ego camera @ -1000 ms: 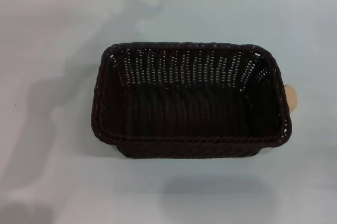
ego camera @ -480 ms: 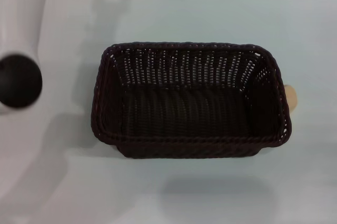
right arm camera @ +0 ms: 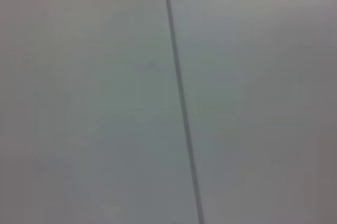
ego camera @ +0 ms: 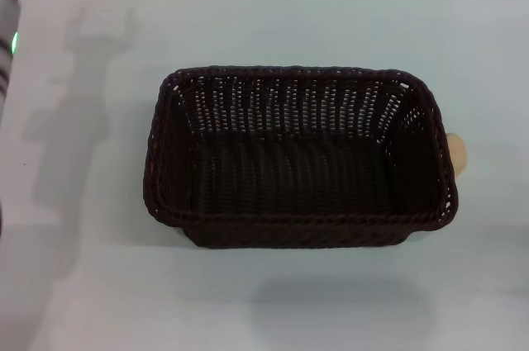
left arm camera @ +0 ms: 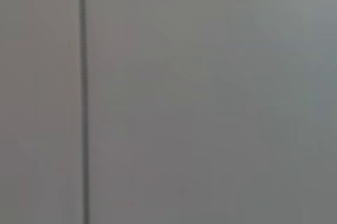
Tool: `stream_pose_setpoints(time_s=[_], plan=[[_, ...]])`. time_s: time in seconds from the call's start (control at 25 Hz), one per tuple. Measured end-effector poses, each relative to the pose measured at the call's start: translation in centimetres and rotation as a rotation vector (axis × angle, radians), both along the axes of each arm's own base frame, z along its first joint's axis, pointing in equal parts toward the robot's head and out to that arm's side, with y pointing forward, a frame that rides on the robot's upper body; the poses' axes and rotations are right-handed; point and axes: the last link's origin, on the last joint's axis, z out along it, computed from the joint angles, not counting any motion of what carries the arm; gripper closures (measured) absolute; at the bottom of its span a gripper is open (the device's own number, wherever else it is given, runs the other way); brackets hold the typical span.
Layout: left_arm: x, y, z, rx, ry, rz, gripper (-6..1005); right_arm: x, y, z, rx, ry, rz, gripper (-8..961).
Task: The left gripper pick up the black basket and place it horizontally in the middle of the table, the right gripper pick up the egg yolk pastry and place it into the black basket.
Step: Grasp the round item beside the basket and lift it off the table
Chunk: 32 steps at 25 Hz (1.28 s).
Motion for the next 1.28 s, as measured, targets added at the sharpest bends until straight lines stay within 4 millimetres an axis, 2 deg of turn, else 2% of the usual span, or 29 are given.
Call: stream_pose_setpoints(time_s=[0.04, 0.2, 0.4, 0.56, 0.64, 0.96, 1.28], plan=[[-1.4, -0.4, -0.2, -0.01, -0.007, 0.014, 170, -0.1, 0.1, -0.2, -0.014, -0.001, 0.008, 197], [-4.6, -1.5, -0.8, -0.033, 0.062, 0.084, 170, -0.7, 0.8, -1.0, -0.078, -0.015, 0.052, 196], [-6.7, -2.6, -1.2, -0.056, 0.085, 0.148, 170, -1.2, 2.6, -2.7, -0.203, -0.021, 0.078, 196], [-7.3, -3.0, -1.4, -0.067, 0.094, 0.171, 170, -1.5, 3.9, -4.1, -0.294, -0.028, 0.077, 197], [-8.4, -2.9, -2.2, -0.132, 0.093, 0.235, 170, -1.7, 4.6, -4.8, -0.336, -0.026, 0.074, 197], [-9.0, -3.1, -2.6, -0.153, 0.094, 0.266, 170, -2.3, 6.0, -7.1, -0.467, -0.031, 0.067, 197], [-8.8, -2.9, -2.9, -0.164, 0.099, 0.266, 170, -3.0, 7.1, -8.3, -0.545, -0.053, 0.078, 196]])
